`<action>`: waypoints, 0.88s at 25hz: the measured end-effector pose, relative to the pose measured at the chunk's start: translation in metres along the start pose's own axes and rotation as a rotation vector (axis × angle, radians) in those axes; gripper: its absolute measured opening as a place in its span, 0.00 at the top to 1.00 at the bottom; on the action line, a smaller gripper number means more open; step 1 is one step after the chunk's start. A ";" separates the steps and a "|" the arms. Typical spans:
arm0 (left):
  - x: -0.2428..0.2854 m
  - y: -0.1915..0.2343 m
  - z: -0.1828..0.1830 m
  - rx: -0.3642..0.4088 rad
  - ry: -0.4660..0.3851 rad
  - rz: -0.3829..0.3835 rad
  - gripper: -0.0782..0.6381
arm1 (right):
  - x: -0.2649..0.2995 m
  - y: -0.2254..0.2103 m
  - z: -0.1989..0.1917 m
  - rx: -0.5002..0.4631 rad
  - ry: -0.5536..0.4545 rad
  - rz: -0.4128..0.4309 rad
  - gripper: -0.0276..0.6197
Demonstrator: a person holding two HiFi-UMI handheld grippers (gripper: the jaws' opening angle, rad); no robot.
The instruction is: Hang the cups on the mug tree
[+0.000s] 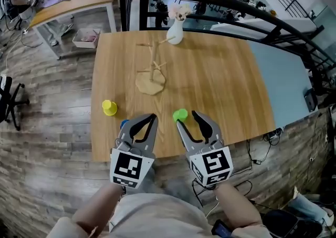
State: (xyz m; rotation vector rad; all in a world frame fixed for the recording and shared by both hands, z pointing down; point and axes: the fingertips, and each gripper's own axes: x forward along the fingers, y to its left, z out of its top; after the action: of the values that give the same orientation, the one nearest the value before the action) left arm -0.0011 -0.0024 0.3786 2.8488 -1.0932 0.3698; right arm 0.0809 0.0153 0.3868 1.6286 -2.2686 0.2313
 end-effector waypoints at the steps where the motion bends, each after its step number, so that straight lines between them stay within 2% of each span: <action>1: 0.004 0.001 -0.004 -0.002 0.010 -0.011 0.89 | 0.005 -0.002 -0.004 -0.001 0.017 -0.002 0.66; 7: 0.026 0.000 -0.033 -0.007 0.091 -0.049 0.89 | 0.025 -0.008 -0.033 -0.077 0.116 0.019 0.58; 13: 0.044 -0.005 -0.057 -0.021 0.165 -0.054 0.89 | 0.042 -0.022 -0.068 -0.064 0.189 0.051 0.56; 17: 0.060 -0.008 -0.071 -0.030 0.197 -0.030 0.89 | 0.055 -0.035 -0.094 -0.025 0.217 0.078 0.56; 22: 0.081 -0.017 -0.086 -0.102 0.180 0.012 0.89 | 0.079 -0.050 -0.137 -0.043 0.290 0.157 0.54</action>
State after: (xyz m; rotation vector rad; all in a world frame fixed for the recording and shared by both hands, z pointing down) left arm 0.0513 -0.0303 0.4827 2.6615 -1.0632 0.5427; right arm 0.1292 -0.0267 0.5395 1.3014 -2.1603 0.4247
